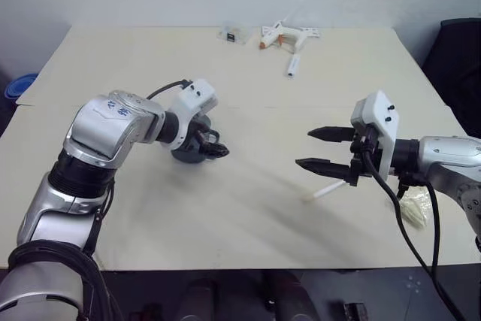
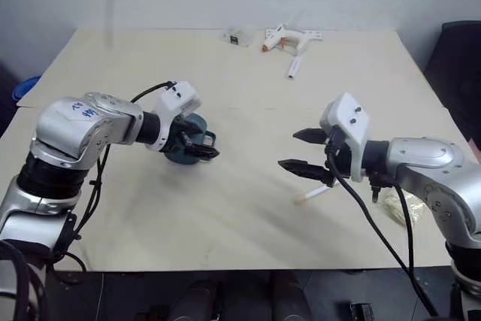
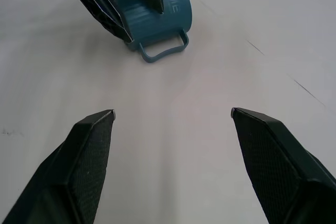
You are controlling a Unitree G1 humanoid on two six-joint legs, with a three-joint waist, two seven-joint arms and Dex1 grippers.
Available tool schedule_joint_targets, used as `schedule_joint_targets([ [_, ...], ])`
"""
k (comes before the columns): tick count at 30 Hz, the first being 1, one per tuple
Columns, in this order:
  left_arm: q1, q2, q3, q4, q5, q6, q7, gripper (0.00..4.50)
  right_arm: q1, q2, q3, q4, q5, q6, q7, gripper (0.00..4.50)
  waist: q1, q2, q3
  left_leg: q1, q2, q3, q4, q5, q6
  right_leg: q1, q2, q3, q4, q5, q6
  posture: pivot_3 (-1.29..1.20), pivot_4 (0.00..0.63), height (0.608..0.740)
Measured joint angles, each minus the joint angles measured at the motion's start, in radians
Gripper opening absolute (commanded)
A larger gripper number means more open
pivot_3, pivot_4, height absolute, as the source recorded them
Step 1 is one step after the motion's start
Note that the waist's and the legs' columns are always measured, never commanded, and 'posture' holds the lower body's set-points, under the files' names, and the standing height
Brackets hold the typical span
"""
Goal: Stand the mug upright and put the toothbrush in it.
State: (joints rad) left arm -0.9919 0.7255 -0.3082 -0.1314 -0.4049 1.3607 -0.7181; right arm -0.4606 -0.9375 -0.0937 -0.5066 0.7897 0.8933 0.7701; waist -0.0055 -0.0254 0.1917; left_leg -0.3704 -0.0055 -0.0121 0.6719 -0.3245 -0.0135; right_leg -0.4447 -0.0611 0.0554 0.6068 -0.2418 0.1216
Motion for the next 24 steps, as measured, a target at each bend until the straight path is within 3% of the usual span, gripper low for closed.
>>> schedule_joint_targets([
  [7,0.065,0.024,-0.007,-0.048,0.011,0.024,0.035,4.50,-0.014,0.034,0.008,0.006,-0.017,-0.022,0.009,3.69,0.002,0.000,0.000,0.000,0.000,0.000,0.002,0.000,0.000,0.000,0.000,0.000,0.000,0.000,0.000,0.00,0.150,0.740],
  [19,0.068,0.074,-0.003,0.021,0.040,0.012,0.054,4.50,-0.014,0.053,0.009,0.020,-0.038,-0.033,0.010,3.69,0.002,0.000,0.000,0.000,0.000,0.000,0.003,0.000,0.000,0.000,0.000,0.000,0.001,0.000,0.000,0.00,0.150,0.740],
  [22,0.074,0.075,0.000,0.021,0.040,0.005,0.054,3.86,-0.014,0.060,0.009,0.020,-0.040,-0.034,0.010,3.71,0.002,0.000,0.000,-0.001,0.000,0.000,0.003,0.000,0.000,0.000,-0.001,0.000,0.003,0.000,0.000,0.00,0.150,0.740],
  [24,0.090,0.075,0.008,0.021,0.042,-0.003,0.054,3.18,-0.014,0.065,0.009,0.021,-0.044,-0.037,0.011,3.71,0.002,0.000,0.000,-0.001,0.000,-0.001,0.003,0.000,0.000,0.000,0.000,0.000,0.003,0.000,0.000,0.00,0.150,0.740],
])
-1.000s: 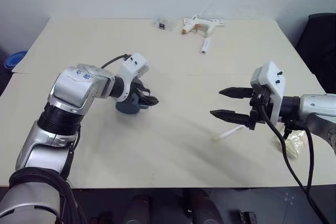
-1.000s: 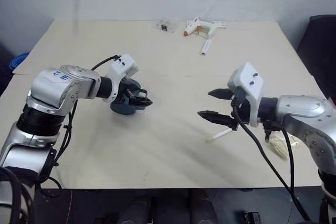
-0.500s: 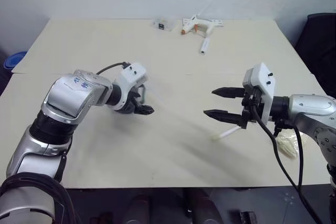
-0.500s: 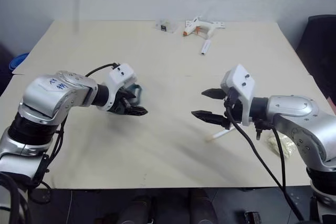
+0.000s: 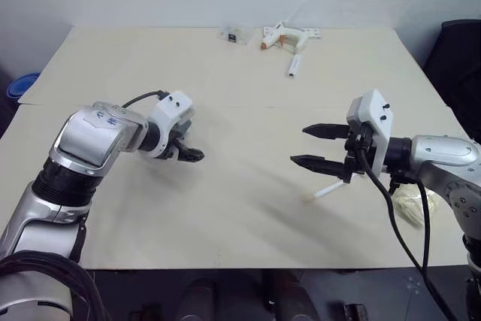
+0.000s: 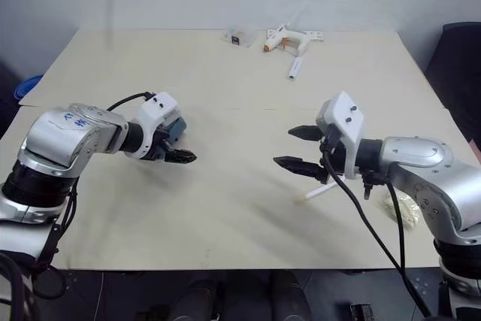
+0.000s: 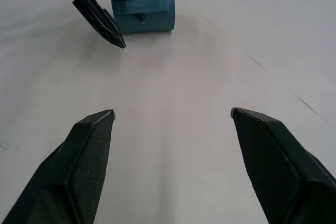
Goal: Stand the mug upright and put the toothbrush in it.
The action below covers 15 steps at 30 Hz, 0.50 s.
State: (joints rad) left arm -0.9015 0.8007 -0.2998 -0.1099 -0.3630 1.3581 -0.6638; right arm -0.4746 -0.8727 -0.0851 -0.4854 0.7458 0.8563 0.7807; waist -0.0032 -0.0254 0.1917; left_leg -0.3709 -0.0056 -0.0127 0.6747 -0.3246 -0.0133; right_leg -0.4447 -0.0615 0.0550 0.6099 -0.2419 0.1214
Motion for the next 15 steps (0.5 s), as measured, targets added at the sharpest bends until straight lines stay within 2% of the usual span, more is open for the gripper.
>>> schedule_joint_targets([
  [6,0.005,0.000,0.006,0.001,0.009,-0.010,0.001,1.50,-0.018,0.006,0.000,0.004,0.011,0.000,0.014,3.71,-0.001,0.000,0.000,0.000,0.000,0.000,0.000,0.000,0.000,0.000,0.000,0.000,0.000,0.000,0.000,0.00,0.150,0.740],
  [10,0.009,0.000,0.006,0.004,0.015,-0.015,0.003,0.19,-0.025,0.006,0.000,0.004,0.021,0.001,0.018,3.71,0.000,0.000,0.000,0.000,0.000,0.000,0.000,0.000,0.000,0.000,0.000,0.000,0.000,0.000,0.000,0.00,0.150,0.740],
  [11,0.009,0.000,0.006,0.005,0.016,-0.015,0.004,0.04,-0.025,0.006,0.000,0.005,0.022,0.001,0.019,3.71,0.000,0.000,0.000,0.000,0.000,0.000,0.000,0.000,0.000,0.000,0.000,0.000,0.000,0.000,0.000,0.00,0.150,0.740],
  [15,0.010,0.001,0.015,0.011,0.020,-0.028,0.009,0.04,-0.025,0.006,-0.001,0.012,0.022,0.002,0.019,3.71,-0.001,0.000,0.000,0.000,0.000,0.000,0.000,0.000,0.000,0.000,0.000,0.000,0.000,0.000,0.000,0.00,0.150,0.740],
])
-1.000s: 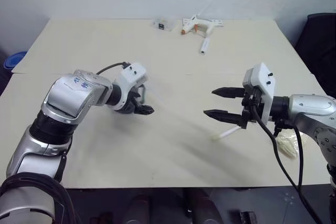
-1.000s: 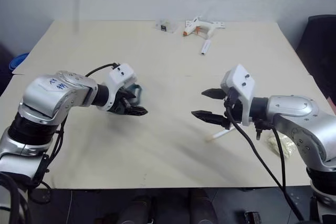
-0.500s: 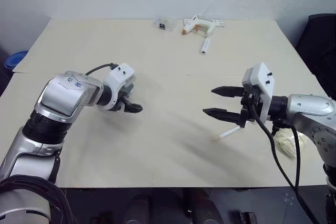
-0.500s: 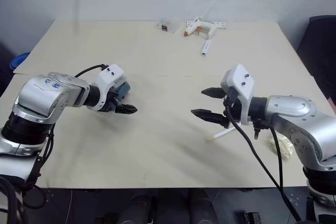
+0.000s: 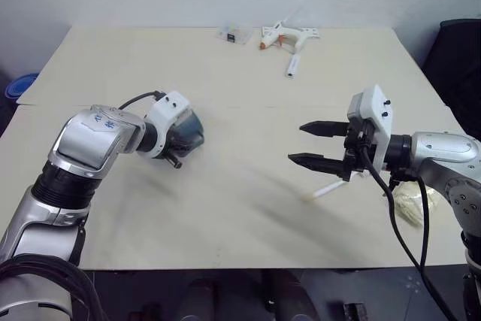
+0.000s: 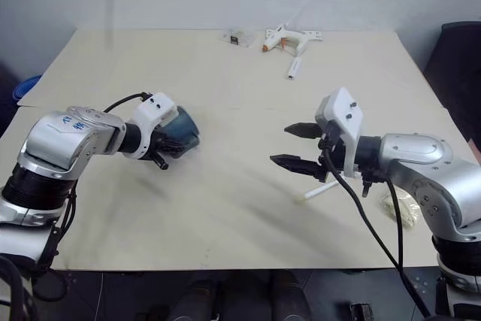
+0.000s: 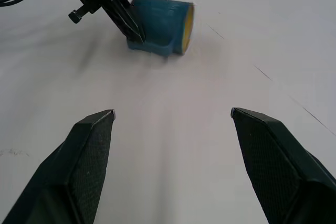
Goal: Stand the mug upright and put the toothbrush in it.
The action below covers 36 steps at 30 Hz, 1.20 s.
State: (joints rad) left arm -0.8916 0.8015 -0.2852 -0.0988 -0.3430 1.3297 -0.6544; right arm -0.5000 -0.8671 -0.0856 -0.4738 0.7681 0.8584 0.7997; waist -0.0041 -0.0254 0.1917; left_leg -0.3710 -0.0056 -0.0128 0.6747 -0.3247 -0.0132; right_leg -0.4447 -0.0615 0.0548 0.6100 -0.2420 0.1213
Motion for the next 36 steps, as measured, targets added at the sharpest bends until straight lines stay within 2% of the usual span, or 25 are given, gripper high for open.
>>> schedule_joint_targets([
  [6,0.006,-0.016,0.035,0.001,-0.002,-0.017,0.005,0.04,0.000,0.000,0.000,0.002,0.003,0.011,-0.004,3.71,0.001,0.000,0.000,0.000,0.000,0.000,0.000,0.000,0.000,0.000,0.000,0.000,0.000,0.000,0.000,0.00,0.150,0.740],
  [9,0.041,-0.043,0.071,-0.001,0.005,-0.102,0.013,0.04,0.000,-0.001,-0.002,0.003,0.003,0.017,-0.004,3.71,0.001,0.000,0.000,0.000,0.000,0.000,0.000,0.000,0.000,0.000,0.000,0.000,0.000,0.000,0.000,0.00,0.150,0.740],
  [14,0.116,-0.216,0.204,-0.047,-0.032,-0.360,0.024,0.04,0.000,-0.003,-0.011,0.004,0.002,0.019,-0.014,3.71,0.005,0.000,0.000,-0.001,0.001,-0.001,0.002,0.000,0.000,0.000,-0.002,-0.001,-0.001,0.000,0.000,0.00,0.150,0.740],
  [18,0.240,-0.440,0.353,-0.049,-0.103,-0.622,0.043,0.04,0.027,-0.011,-0.050,0.004,0.001,0.023,-0.028,3.71,0.007,0.000,0.000,-0.001,0.001,0.001,0.004,-0.001,0.001,0.000,-0.005,-0.001,-0.003,0.001,0.001,0.00,0.150,0.740],
  [23,0.353,-0.594,0.364,0.014,-0.109,-0.886,0.036,0.04,0.054,-0.019,-0.060,0.004,0.000,0.045,-0.049,3.71,0.005,0.000,0.000,0.001,0.000,0.004,0.005,-0.001,0.001,0.000,-0.004,0.000,-0.002,0.001,0.001,0.00,0.150,0.740],
  [27,0.419,-0.695,0.305,0.157,-0.049,-1.087,0.020,0.04,0.053,-0.038,-0.082,0.004,0.003,0.076,-0.059,3.71,0.009,0.000,0.000,0.000,-0.001,0.006,0.007,-0.002,0.002,0.001,-0.003,0.001,-0.003,0.001,0.002,0.00,0.150,0.740],
  [32,0.447,-0.722,0.274,0.223,-0.004,-1.167,0.032,0.04,0.041,-0.065,-0.083,0.005,0.012,0.108,-0.054,3.71,0.010,0.000,0.000,0.001,0.000,0.006,0.006,-0.003,0.004,0.001,-0.002,0.002,-0.003,0.001,0.002,0.00,0.150,0.740],
  [36,0.468,-0.690,0.273,0.222,0.000,-1.156,0.032,0.04,0.034,-0.068,-0.085,0.005,0.018,0.124,-0.054,3.71,0.006,0.000,0.000,0.001,0.000,0.005,0.006,-0.003,0.004,0.001,-0.001,0.002,-0.003,0.001,0.002,0.00,0.150,0.740],
])
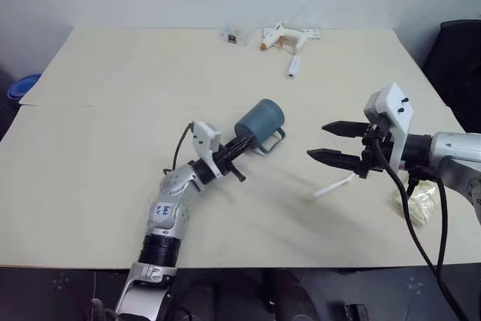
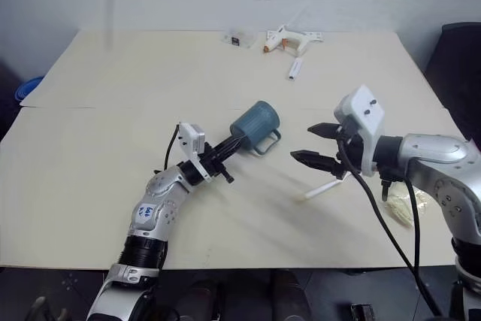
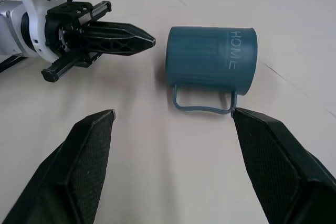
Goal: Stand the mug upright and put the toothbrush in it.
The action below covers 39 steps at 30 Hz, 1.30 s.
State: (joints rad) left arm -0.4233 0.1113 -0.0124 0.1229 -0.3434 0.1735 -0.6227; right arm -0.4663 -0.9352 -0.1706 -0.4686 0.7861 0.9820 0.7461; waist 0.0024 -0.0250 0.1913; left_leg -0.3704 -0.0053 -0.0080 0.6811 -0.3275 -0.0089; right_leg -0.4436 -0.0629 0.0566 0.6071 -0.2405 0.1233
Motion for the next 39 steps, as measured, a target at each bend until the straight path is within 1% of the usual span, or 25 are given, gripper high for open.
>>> schedule_joint_targets([
  [3,-0.005,0.093,0.000,-0.040,0.007,0.039,-0.019,0.04,-0.001,0.000,0.000,0.000,0.004,0.001,-0.002,3.71,-0.001,0.000,0.000,0.000,0.000,0.000,0.000,0.000,0.000,0.000,0.000,0.000,0.000,0.000,0.000,0.00,0.150,0.740],
  [6,-0.032,0.183,0.001,-0.085,-0.004,0.117,-0.061,0.54,-0.001,0.001,0.000,0.001,0.004,0.001,-0.008,3.71,-0.001,0.000,0.000,0.000,0.000,0.000,0.000,0.000,0.000,0.000,0.000,0.000,0.000,0.000,0.000,0.00,0.150,0.740],
  [8,-0.078,0.283,-0.001,-0.161,-0.069,0.259,-0.128,1.13,0.000,0.006,0.000,0.000,0.004,0.000,-0.017,3.71,-0.003,0.000,0.000,-0.001,0.000,-0.001,0.000,0.000,0.000,0.000,0.000,-0.001,0.000,0.000,0.000,0.00,0.150,0.740],
  [9,-0.096,0.309,0.001,-0.191,-0.092,0.302,-0.147,1.41,0.000,0.008,0.000,0.000,0.005,0.000,-0.020,3.71,-0.003,0.000,0.000,-0.001,0.000,-0.001,0.000,0.000,0.000,0.000,0.000,-0.001,-0.001,0.000,0.000,0.00,0.150,0.740],
  [10,-0.134,0.364,-0.009,-0.254,-0.137,0.386,-0.188,1.71,0.004,0.012,-0.004,-0.002,0.007,-0.001,-0.025,3.71,-0.002,0.000,0.000,-0.001,0.001,-0.002,0.000,0.000,0.000,0.000,-0.001,-0.001,-0.001,0.000,0.000,0.00,0.150,0.740],
  [13,-0.231,0.447,-0.041,-0.366,-0.208,0.549,-0.248,2.55,0.031,0.016,-0.023,-0.009,0.015,0.000,-0.035,3.71,0.000,0.000,0.000,-0.002,0.001,-0.003,-0.001,-0.001,0.001,0.001,-0.001,-0.001,-0.001,0.000,0.000,0.00,0.150,0.740],
  [14,-0.282,0.472,-0.081,-0.391,-0.220,0.632,-0.260,2.55,0.057,0.015,-0.042,-0.024,0.018,0.000,-0.035,3.71,0.000,0.000,0.000,-0.002,0.000,-0.003,-0.001,-0.001,0.001,0.001,-0.001,-0.001,-0.001,0.000,0.000,0.00,0.150,0.740],
  [16,-0.353,0.487,-0.153,-0.386,-0.216,0.716,-0.268,2.55,0.096,0.013,-0.063,-0.047,0.028,0.000,-0.032,3.71,0.002,0.000,0.000,-0.003,-0.001,-0.003,0.000,-0.001,0.001,0.001,0.000,-0.002,-0.002,0.000,0.001,0.00,0.150,0.740],
  [18,-0.430,0.482,-0.244,-0.375,-0.191,0.784,-0.271,2.55,0.131,0.011,-0.080,-0.080,0.042,0.001,-0.030,3.71,-0.001,0.000,0.000,-0.002,-0.001,-0.003,0.000,-0.001,0.001,0.001,0.000,-0.001,-0.004,0.000,0.001,0.00,0.150,0.740],
  [21,-0.522,0.432,-0.394,-0.285,-0.098,0.785,-0.274,2.55,0.174,-0.001,-0.125,-0.123,0.066,0.003,-0.030,3.71,-0.004,0.000,0.000,-0.001,-0.001,-0.002,0.000,-0.001,0.001,0.002,0.002,0.000,-0.004,0.000,0.001,0.00,0.150,0.740],
  [23,-0.576,0.360,-0.467,-0.185,-0.030,0.773,-0.253,2.55,0.210,-0.014,-0.164,-0.148,0.084,0.009,-0.030,3.71,-0.002,0.000,0.000,-0.002,-0.001,-0.002,0.000,-0.001,0.001,0.002,0.002,0.000,-0.004,0.000,0.001,0.00,0.150,0.740],
  [26,-0.633,0.280,-0.527,-0.065,0.068,0.733,-0.201,2.55,0.258,-0.031,-0.212,-0.184,0.110,0.021,-0.031,3.71,-0.003,0.000,0.000,-0.001,-0.001,-0.002,-0.001,-0.001,0.001,0.001,0.002,0.000,-0.004,0.000,0.000,0.00,0.150,0.740],
  [30,-0.678,0.199,-0.575,0.066,0.206,0.667,-0.117,2.55,0.333,-0.034,-0.291,-0.244,0.152,0.033,-0.054,3.71,-0.001,0.000,0.000,-0.002,-0.001,-0.002,-0.001,-0.001,0.002,0.001,0.002,0.001,-0.005,0.000,0.000,0.00,0.150,0.740],
  [32,-0.678,0.174,-0.578,0.093,0.241,0.652,-0.098,2.55,0.359,-0.034,-0.315,-0.266,0.169,0.039,-0.071,3.71,-0.002,0.000,0.000,-0.002,0.000,-0.002,-0.001,-0.001,0.002,0.001,0.002,0.001,-0.005,0.000,0.001,0.00,0.150,0.740],
  [36,-0.678,0.166,-0.578,0.096,0.293,0.632,-0.092,2.55,0.401,-0.031,-0.339,-0.289,0.191,0.040,-0.109,3.71,-0.001,0.000,0.000,-0.002,0.000,-0.002,-0.001,-0.001,0.002,0.001,0.002,0.001,-0.004,0.000,0.001,0.00,0.150,0.740],
  [39,-0.673,0.172,-0.579,0.112,0.339,0.598,-0.083,2.55,0.406,-0.030,-0.346,-0.292,0.202,0.037,-0.129,3.71,-0.002,0.000,0.000,-0.002,0.000,-0.001,-0.001,-0.001,0.002,0.001,0.002,0.002,-0.004,0.000,0.001,0.00,0.150,0.740],
])
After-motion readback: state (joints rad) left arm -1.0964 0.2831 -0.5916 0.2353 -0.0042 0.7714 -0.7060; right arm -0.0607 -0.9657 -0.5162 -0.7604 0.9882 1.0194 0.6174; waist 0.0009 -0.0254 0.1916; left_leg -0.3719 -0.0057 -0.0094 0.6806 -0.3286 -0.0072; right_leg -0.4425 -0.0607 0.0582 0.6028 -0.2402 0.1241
